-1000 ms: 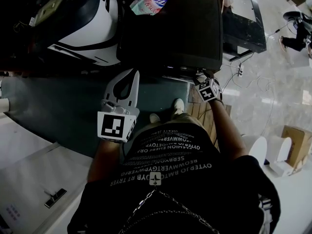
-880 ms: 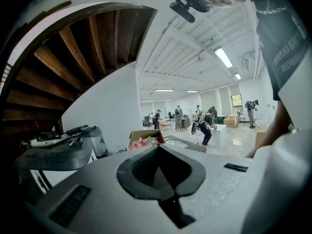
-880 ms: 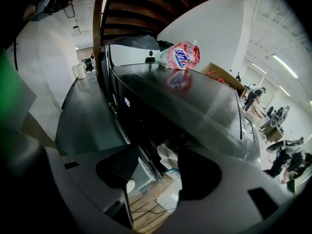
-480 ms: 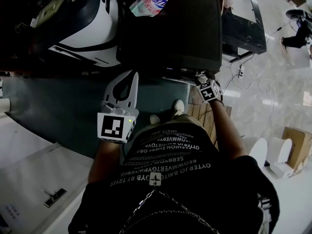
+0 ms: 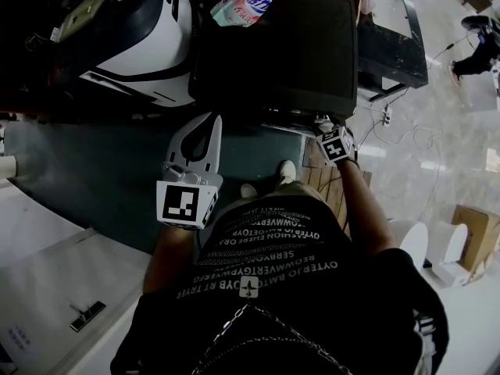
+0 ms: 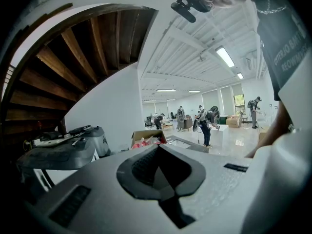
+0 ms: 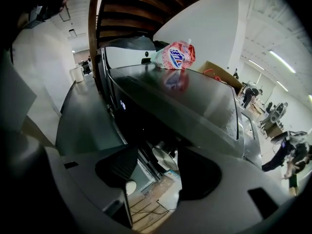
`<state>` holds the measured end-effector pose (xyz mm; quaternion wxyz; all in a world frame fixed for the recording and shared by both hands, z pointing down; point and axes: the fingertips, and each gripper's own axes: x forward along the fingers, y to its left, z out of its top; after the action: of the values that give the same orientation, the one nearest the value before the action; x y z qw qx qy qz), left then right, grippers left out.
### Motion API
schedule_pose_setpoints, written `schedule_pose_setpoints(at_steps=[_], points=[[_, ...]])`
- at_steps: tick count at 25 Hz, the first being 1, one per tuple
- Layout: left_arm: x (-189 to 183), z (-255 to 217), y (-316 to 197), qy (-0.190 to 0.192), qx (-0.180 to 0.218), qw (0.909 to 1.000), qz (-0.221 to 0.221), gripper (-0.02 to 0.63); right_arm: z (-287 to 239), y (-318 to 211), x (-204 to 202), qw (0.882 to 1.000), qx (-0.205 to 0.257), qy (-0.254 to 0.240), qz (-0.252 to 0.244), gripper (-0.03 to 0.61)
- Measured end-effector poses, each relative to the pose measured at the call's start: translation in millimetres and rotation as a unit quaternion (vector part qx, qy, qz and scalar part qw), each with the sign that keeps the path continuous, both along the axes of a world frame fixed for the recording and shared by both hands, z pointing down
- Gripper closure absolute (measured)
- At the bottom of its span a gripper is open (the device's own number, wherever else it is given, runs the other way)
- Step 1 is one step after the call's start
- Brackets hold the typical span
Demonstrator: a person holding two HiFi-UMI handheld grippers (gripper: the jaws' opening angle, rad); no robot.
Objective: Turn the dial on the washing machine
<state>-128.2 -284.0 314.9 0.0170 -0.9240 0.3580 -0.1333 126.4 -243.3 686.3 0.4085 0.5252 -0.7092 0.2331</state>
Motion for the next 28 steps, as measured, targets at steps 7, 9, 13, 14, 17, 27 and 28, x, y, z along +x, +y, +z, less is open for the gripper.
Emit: schedule_pose_setpoints(at_steps=[7,9,13,14,17,27,28], points=[[-4,-1,8,0.004,0.0,1.0,-0.001,0.611,-3,-2,-21,1.0,-0.006,-0.005,-0.019,0.331],[-4,-3,10,0.007,0.001,1.0,-0.001,0.611,3,-1,-22,1.0,-0.016,-0.003,-0.016,0.321],[2,-13,13,0.017,0.011,0.9998,0.005,0.611,2,0,-18,1.0,-0.015,-0.004,-0.006,0.327],[2,-14,14,0.017,0.012,0.9998,0.006,0.611,2,1,-17,1.0,-0.014,-0.003,-0.005,0.327],[0,-15,15,0.017,0.016,0.9997,0.006,0.611,3,1,-16,1.0,-0.01,-0.001,-0.003,0.331],[-6,-14,21,0.018,0.014,0.9997,0.001,0.611,6,7,2,0.999,-0.026,0.0,0.026,0.323],[-6,-14,22,0.021,0.015,0.9997,0.002,0.611,7,8,2,0.999,-0.03,0.0,0.027,0.312]])
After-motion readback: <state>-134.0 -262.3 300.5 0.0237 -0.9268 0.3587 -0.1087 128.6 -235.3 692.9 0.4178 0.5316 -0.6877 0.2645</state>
